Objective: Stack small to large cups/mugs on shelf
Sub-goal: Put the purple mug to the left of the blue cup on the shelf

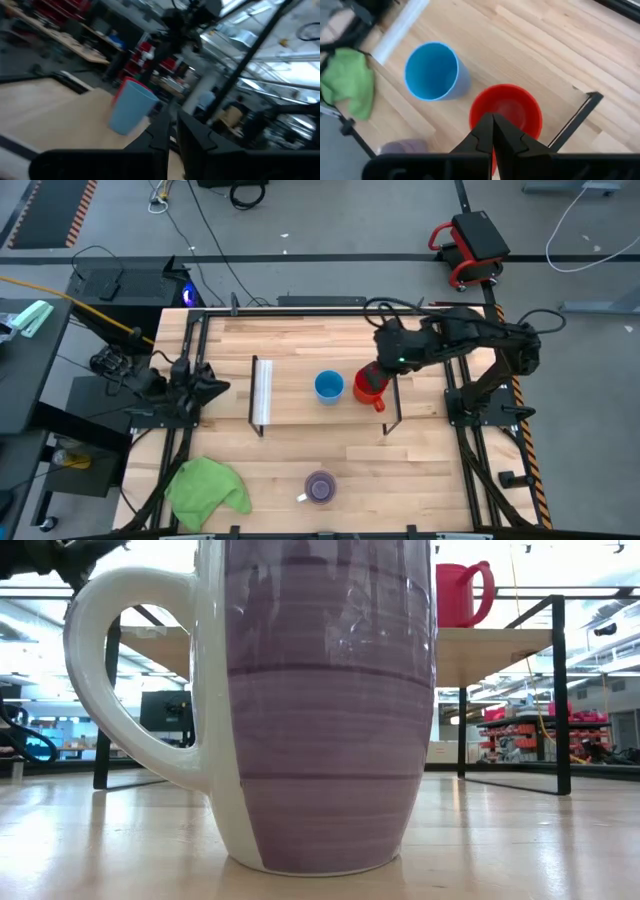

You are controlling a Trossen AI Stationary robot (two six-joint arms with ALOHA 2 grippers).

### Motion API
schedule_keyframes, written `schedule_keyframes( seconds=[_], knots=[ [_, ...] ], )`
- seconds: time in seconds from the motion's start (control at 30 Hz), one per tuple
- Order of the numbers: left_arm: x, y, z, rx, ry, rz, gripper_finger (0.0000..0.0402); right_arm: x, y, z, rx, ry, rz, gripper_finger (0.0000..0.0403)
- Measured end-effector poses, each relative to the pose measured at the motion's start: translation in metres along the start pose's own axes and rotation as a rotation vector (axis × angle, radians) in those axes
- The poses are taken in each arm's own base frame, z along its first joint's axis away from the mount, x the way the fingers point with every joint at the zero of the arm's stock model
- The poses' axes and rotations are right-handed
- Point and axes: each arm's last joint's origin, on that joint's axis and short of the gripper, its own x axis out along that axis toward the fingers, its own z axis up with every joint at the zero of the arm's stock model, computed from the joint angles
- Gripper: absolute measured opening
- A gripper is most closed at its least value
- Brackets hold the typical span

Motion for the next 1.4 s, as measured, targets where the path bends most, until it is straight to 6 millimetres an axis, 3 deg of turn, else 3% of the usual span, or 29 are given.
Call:
schedule_keyframes(
  seconds=[0.43,0.87,1.03,1.4],
  knots=[
    [0.018,-0.022,-0.001,0.01,0.123,-0.184,0.004,-0.045,-0.006,-0.037,0.28,-0.123,0.108,0.001],
    [0.07,-0.075,0.009,0.169,0.453,-0.084,0.0032,-0.059,0.005,-0.069,0.201,-0.158,0.169,0.001],
    [0.101,-0.1,0.003,0.191,0.582,0.019,0.0024,-0.053,-0.004,-0.089,0.139,-0.118,0.147,0.001],
    [0.166,-0.138,-0.038,0.152,0.896,0.306,0.0024,-0.024,-0.06,-0.16,0.199,0.064,0.046,0.001]
  ],
)
